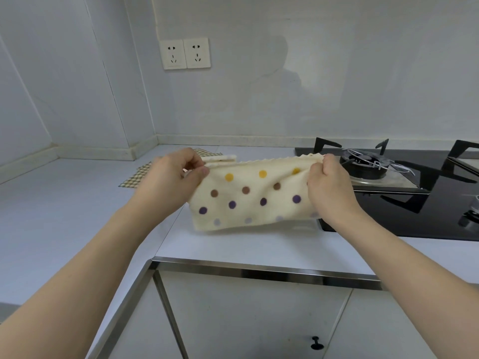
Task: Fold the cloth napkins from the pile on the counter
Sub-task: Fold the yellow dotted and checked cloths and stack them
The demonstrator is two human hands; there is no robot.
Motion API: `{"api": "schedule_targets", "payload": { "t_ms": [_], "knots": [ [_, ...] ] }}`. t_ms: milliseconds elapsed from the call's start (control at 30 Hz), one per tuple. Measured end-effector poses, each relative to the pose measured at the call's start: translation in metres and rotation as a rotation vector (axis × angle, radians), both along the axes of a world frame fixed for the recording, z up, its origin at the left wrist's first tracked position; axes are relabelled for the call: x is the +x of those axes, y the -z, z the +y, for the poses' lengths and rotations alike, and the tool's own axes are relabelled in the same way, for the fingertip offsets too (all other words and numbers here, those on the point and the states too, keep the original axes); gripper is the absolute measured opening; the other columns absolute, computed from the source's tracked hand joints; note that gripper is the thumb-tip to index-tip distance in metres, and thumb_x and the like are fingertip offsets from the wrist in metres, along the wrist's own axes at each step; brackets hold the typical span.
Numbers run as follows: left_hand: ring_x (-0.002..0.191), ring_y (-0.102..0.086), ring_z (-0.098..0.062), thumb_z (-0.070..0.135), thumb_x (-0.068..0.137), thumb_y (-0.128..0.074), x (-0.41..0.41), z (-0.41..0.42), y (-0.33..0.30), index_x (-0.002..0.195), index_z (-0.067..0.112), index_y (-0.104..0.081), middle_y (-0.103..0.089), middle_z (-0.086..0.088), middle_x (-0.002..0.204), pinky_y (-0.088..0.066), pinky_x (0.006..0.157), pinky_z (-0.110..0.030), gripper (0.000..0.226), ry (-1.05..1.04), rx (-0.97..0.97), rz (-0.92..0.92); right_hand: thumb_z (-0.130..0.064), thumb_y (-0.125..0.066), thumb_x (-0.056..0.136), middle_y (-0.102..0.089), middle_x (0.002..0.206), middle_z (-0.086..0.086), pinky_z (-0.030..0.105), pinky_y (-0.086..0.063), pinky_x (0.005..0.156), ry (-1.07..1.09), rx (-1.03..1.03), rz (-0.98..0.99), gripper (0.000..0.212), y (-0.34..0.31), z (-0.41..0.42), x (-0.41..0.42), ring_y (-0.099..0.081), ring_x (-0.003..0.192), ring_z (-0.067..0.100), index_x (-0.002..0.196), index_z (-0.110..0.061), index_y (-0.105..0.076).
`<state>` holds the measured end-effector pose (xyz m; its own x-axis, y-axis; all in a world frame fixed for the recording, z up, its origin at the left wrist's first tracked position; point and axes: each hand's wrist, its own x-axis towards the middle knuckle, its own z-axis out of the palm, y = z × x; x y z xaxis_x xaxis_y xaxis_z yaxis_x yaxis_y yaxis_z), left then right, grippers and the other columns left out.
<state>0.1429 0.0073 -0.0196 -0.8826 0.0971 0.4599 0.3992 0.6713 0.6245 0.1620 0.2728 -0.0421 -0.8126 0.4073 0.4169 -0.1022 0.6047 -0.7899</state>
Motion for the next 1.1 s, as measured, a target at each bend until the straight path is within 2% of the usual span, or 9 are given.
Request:
{"api": "schedule_targets", "payload": {
  "t_ms": [133, 233, 367, 667, 733, 833, 900, 1000, 1100],
  "knots": [
    [0.07, -0.062, -0.014, 0.024, 0.085, -0.071, -0.001, 0.001, 0.001, 0.071, 0.022, -0.064, -0.067, 0.006, 0.07, -0.048, 0.065, -0.031, 0.016, -0.018, 0.025, -0.052, -0.014, -0.028, 0.099, -0.05, 0.092, 0.011, 0.039, -0.041, 0.07, -0.009, 0.276, -0.204, 0.014, -0.001, 0.005, 0.002, -0.049, 0.085, 0.033, 0.096, -0.006, -0.04],
    [0.065, -0.062, -0.016, 0.023, 0.084, -0.073, -0.003, 0.001, 0.003, 0.075, 0.02, -0.064, -0.069, 0.0, 0.072, -0.05, 0.062, -0.03, 0.014, -0.019, 0.027, -0.111, -0.01, -0.036, 0.097, -0.05, 0.091, 0.013, 0.037, -0.036, 0.067, -0.036, 0.412, -0.334, 0.003, 0.002, 0.007, 0.001, -0.048, 0.082, 0.032, 0.097, -0.007, -0.036],
    [0.064, -0.059, -0.013, 0.021, 0.085, -0.072, -0.01, 0.0, 0.017, 0.08, 0.022, -0.065, -0.068, 0.0, 0.075, -0.04, 0.056, -0.022, 0.009, -0.041, -0.023, -0.141, -0.017, -0.054, 0.093, -0.051, 0.091, 0.013, 0.039, -0.037, 0.067, -0.092, 0.561, -0.457, 0.028, 0.009, 0.004, -0.004, -0.049, 0.081, 0.034, 0.101, -0.011, -0.028],
    [0.079, -0.052, -0.005, 0.015, 0.092, -0.061, -0.023, -0.007, 0.064, 0.096, 0.024, -0.061, -0.058, 0.008, 0.096, -0.038, 0.061, -0.016, 0.01, -0.063, -0.201, -0.112, -0.007, -0.05, 0.089, -0.052, 0.102, 0.01, 0.036, -0.036, 0.065, -0.06, 0.843, -0.476, 0.044, 0.027, -0.016, -0.048, -0.046, 0.078, 0.03, 0.127, -0.011, -0.027],
    [0.088, -0.052, -0.009, 0.011, 0.093, -0.055, -0.023, -0.006, 0.068, 0.103, 0.021, -0.061, -0.055, 0.007, 0.104, -0.04, 0.07, -0.016, 0.016, -0.045, -0.281, -0.103, -0.009, -0.054, 0.088, -0.054, 0.105, 0.011, 0.036, -0.036, 0.066, -0.073, 0.866, -0.488, 0.049, 0.032, -0.016, -0.056, -0.046, 0.08, 0.03, 0.129, -0.011, -0.026],
    [0.105, -0.05, -0.02, -0.001, 0.086, -0.051, -0.024, -0.003, 0.064, 0.112, 0.019, -0.064, -0.055, 0.004, 0.118, -0.039, 0.09, -0.03, 0.035, -0.04, -0.473, -0.004, -0.013, -0.054, 0.09, -0.054, 0.108, 0.012, 0.037, -0.037, 0.069, -0.097, 0.87, -0.514, 0.048, 0.039, -0.014, -0.061, -0.048, 0.084, 0.032, 0.129, -0.01, -0.026],
    [0.105, -0.05, -0.019, -0.006, 0.086, -0.047, -0.021, 0.006, 0.059, 0.112, 0.017, -0.065, -0.054, 0.005, 0.12, -0.04, 0.09, -0.029, 0.039, 0.027, -0.441, -0.002, -0.013, -0.052, 0.09, -0.052, 0.101, 0.01, 0.037, -0.037, 0.068, -0.109, 0.885, -0.518, 0.046, 0.041, -0.013, -0.063, -0.047, 0.082, 0.031, 0.128, -0.01, -0.026],
    [0.104, -0.053, -0.012, -0.001, 0.094, -0.04, -0.013, 0.026, 0.057, 0.11, 0.019, -0.065, -0.054, 0.011, 0.115, -0.045, 0.089, -0.026, 0.035, 0.156, -0.358, -0.062, -0.014, -0.052, 0.09, -0.045, 0.093, 0.007, 0.037, -0.036, 0.066, -0.132, 0.901, -0.523, 0.043, 0.041, -0.013, -0.066, -0.046, 0.078, 0.031, 0.125, -0.01, -0.027],
    [0.106, -0.052, -0.008, 0.018, 0.099, -0.047, -0.011, 0.031, 0.064, 0.115, 0.025, -0.064, -0.053, 0.015, 0.116, -0.042, 0.093, -0.023, 0.024, 0.233, -0.406, -0.157, -0.016, -0.052, 0.092, -0.043, 0.093, 0.007, 0.037, -0.036, 0.067, -0.144, 0.927, -0.533, 0.04, 0.04, -0.01, -0.066, -0.046, 0.079, 0.031, 0.123, -0.009, -0.028]
  ]
}}
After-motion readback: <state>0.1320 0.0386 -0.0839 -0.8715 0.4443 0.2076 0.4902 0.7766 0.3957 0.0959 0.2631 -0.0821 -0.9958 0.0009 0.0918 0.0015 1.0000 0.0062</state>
